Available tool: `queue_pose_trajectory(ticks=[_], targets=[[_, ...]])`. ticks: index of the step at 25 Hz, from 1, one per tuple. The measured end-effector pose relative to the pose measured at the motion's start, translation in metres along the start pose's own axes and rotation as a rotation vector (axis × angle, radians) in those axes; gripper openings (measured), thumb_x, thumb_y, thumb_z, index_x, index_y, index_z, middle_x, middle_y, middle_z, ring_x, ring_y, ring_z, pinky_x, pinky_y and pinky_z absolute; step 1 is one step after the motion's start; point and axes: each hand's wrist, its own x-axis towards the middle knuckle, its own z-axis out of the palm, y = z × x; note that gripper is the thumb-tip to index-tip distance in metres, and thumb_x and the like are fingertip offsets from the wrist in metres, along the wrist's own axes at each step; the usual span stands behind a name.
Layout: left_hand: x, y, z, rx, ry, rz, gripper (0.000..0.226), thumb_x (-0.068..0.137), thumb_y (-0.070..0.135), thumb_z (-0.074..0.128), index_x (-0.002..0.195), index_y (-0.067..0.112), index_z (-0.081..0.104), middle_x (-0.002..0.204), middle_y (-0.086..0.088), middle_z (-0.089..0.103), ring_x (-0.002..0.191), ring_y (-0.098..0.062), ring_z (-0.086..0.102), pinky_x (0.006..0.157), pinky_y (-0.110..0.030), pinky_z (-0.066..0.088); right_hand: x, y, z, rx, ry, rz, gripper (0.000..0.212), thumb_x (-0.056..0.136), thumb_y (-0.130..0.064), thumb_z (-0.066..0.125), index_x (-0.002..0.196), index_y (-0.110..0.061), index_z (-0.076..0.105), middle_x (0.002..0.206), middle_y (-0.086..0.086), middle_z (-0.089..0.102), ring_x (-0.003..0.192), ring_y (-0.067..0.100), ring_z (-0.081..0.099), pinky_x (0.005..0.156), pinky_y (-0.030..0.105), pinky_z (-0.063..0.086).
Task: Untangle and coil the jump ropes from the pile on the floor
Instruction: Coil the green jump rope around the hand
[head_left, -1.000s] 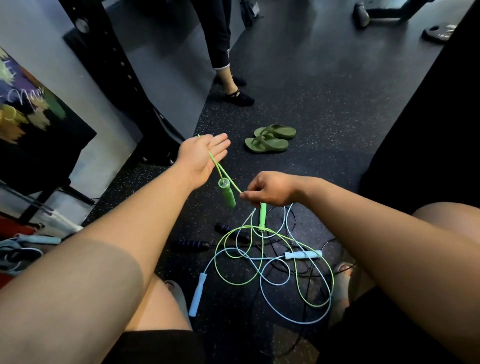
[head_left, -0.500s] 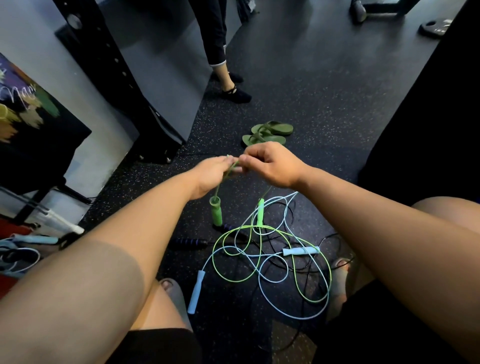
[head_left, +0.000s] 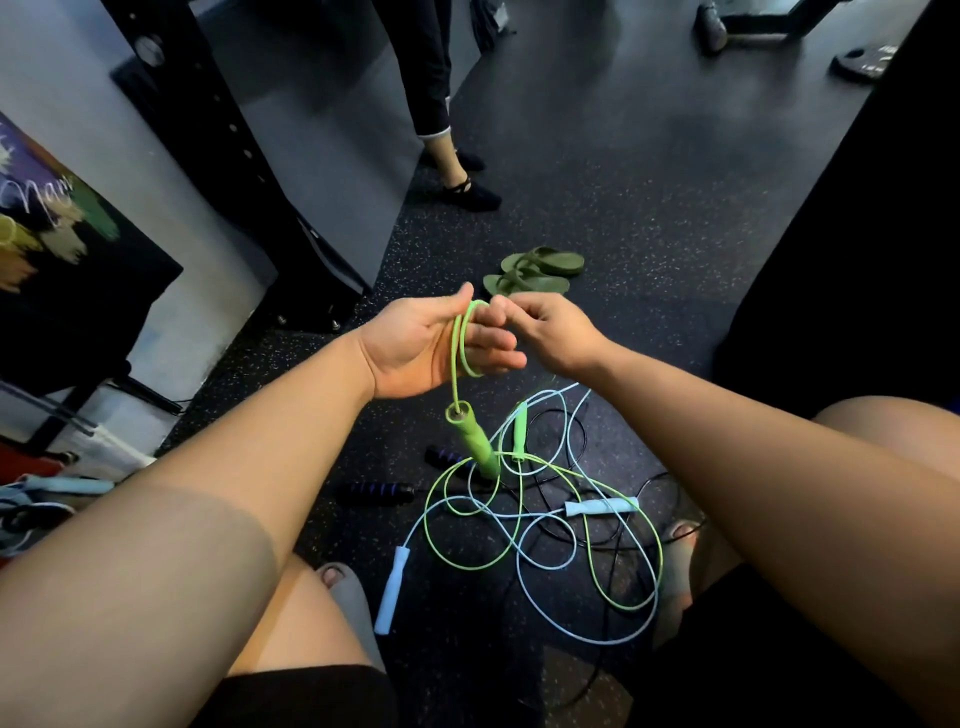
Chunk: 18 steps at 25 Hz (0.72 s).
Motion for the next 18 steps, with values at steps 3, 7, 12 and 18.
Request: queue_pose_trajectory(ticks=[3, 7, 12, 18], targets=[[0.004, 0.007, 0.001, -0.133, 0.047, 0.168, 0.054, 0.108, 0.039, 0.024, 0.105, 0.008, 0.068, 0.102, -0.01, 0.078, 0.101, -0.026, 0.074, 0.102, -0.04, 0.051, -0.003, 0.002, 0.013, 0.067, -0.048, 0.082, 0.047, 0.098, -0.052, 0.045, 0.073, -0.018, 0.067, 0.058, -0.009, 0.056, 0.054, 0.005, 0.05, 0.056, 0.033, 0.044], [0.008, 0.02, -0.008, -0.174, 0.177, 0.36, 0.051, 0.109, 0.039, 0.019, 0.127, 0.01, 0.057, 0.132, -0.006, 0.068, 0.127, -0.023, 0.062, 0.113, -0.039, 0.042, -0.01, 0.0, 0.021, 0.077, -0.168, 0.164, 0.048, 0.104, -0.047, 0.041, 0.073, -0.019, 0.064, 0.058, 0.004, 0.042, 0.049, 0.017, 0.043, 0.052, 0.031, 0.043], [0.009, 0.026, -0.035, -0.136, 0.435, 0.415, 0.056, 0.109, 0.036, 0.017, 0.147, 0.003, 0.042, 0.132, -0.007, 0.068, 0.128, -0.022, 0.06, 0.115, -0.04, 0.034, -0.021, -0.013, 0.014, -0.237, -0.337, 0.036, 0.028, 0.102, -0.036, 0.049, 0.093, -0.018, 0.069, 0.067, -0.008, 0.055, 0.06, 0.009, 0.052, 0.06, 0.023, 0.042], [0.013, 0.012, -0.034, 0.176, 0.465, 0.12, 0.114, 0.088, 0.083, -0.001, 0.154, -0.007, 0.023, 0.128, -0.013, 0.07, 0.129, -0.024, 0.059, 0.124, -0.043, 0.02, -0.02, -0.04, 0.002, -0.335, -0.257, -0.287, 0.031, 0.103, -0.03, 0.049, 0.083, -0.019, 0.069, 0.062, -0.011, 0.055, 0.06, 0.002, 0.053, 0.06, 0.018, 0.038]])
